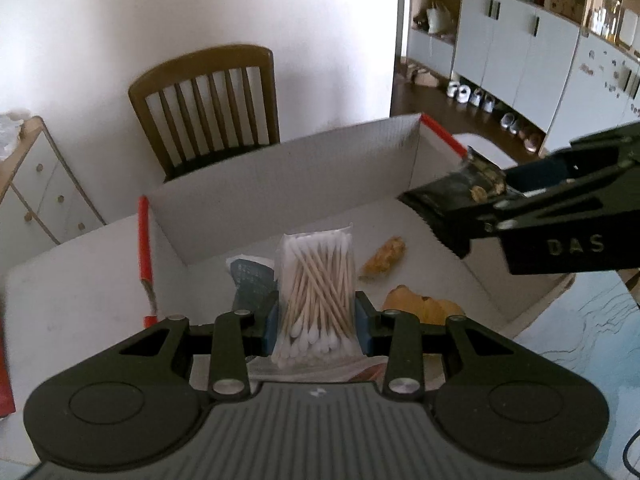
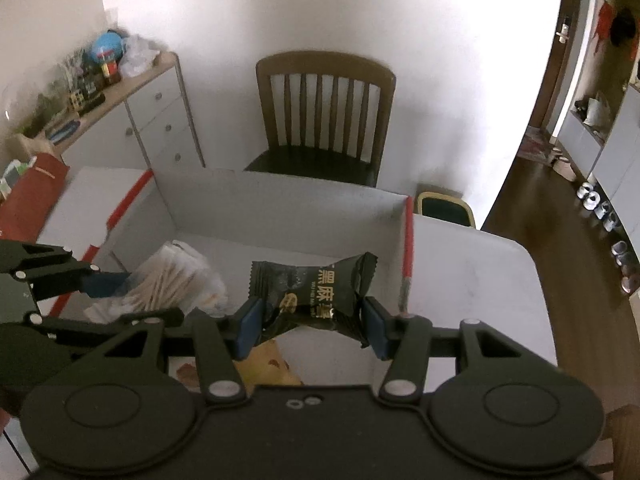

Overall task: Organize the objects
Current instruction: 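Lift and carry the swab bag and black snack packet over the red box with both grippers, then open both grippers to drop the swab bag and snack packet into the box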

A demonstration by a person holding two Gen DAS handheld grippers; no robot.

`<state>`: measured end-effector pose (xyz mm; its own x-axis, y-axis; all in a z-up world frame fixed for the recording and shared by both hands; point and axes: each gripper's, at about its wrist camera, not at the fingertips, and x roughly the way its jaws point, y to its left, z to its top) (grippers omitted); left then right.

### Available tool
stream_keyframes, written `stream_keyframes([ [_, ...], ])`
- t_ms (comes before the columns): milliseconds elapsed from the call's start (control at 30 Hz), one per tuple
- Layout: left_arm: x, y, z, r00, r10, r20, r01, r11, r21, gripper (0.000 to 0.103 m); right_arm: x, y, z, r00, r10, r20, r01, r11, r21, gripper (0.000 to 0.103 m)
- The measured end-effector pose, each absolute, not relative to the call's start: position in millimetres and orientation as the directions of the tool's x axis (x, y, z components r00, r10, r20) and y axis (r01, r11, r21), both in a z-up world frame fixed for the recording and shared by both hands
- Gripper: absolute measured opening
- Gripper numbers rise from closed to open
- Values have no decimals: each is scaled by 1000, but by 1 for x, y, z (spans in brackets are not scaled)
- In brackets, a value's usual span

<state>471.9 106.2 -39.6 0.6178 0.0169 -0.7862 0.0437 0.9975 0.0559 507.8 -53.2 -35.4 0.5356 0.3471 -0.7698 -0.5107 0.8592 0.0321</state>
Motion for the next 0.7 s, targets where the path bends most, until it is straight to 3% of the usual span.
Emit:
stream_keyframes([
  [467,494,108,-77,507,33,-861,56,996,71,37,520,-23,-69,483,286,-828,-550,835,-32,54],
  [700,500,109,-86,461,42,-887,50,996,73,37,521,-22,-78,461,285,-840,-562,827,-28,60],
])
